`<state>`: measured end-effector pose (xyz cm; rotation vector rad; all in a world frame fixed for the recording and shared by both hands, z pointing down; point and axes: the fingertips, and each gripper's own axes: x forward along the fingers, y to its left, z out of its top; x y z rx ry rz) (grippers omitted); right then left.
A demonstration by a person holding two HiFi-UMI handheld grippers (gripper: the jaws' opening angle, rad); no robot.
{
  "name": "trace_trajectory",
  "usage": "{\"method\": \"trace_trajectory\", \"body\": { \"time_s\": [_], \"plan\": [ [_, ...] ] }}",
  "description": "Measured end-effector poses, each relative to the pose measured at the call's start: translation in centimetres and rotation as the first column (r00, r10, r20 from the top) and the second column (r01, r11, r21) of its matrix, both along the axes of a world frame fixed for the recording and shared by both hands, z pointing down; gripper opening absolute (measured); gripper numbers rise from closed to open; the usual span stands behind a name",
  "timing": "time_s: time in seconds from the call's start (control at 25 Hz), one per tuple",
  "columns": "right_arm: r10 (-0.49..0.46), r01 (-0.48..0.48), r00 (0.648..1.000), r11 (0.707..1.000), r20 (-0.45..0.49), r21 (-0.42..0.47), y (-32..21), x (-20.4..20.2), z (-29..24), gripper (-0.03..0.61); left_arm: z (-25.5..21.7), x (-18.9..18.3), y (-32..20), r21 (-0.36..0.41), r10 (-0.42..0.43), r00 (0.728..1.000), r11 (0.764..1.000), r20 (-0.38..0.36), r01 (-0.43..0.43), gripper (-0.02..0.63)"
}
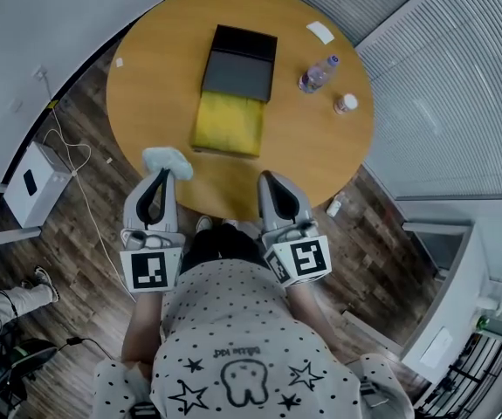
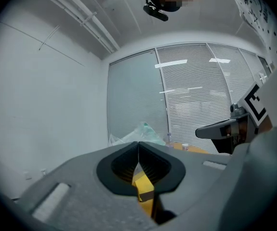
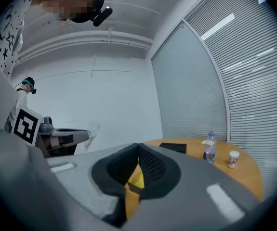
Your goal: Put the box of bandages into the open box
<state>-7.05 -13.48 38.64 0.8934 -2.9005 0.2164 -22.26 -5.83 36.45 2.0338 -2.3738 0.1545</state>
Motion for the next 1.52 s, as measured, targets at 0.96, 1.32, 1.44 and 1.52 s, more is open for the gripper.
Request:
{"method": "trace_trajectory", "body": {
  "time_s": [0.96,1.32,1.44,1.52],
  "plan": [
    [0.037,-0.036,0.999,0.999,0.026,-0.012,-6.0,0.6,-0.1,0.005,-0.2,0.5,-5.8,0.000,0.017,1.000,1.000,0.010,-0.017,0.014],
    [0.059,-0.059,0.998,0.998,0.022,-0.011,-7.0,0.9,0.0,0.005,0.0,0.3,-6.7,-0.003,0.024,1.000,1.000,0.010,-0.024,0.014],
    [0.059,-0.059,0.998,0.998,0.020,-0.011,-7.1,0.7,0.0,0.005,-0.1,0.1,-6.9,-0.001,0.024,1.000,1.000,0.012,-0.024,0.014],
    [0.059,-0.059,0.998,0.998,0.019,-0.010,-7.1,0.5,0.1,0.005,-0.1,-0.1,-7.0,-0.001,0.023,1.000,1.000,0.011,-0.023,0.014]
  ]
}}
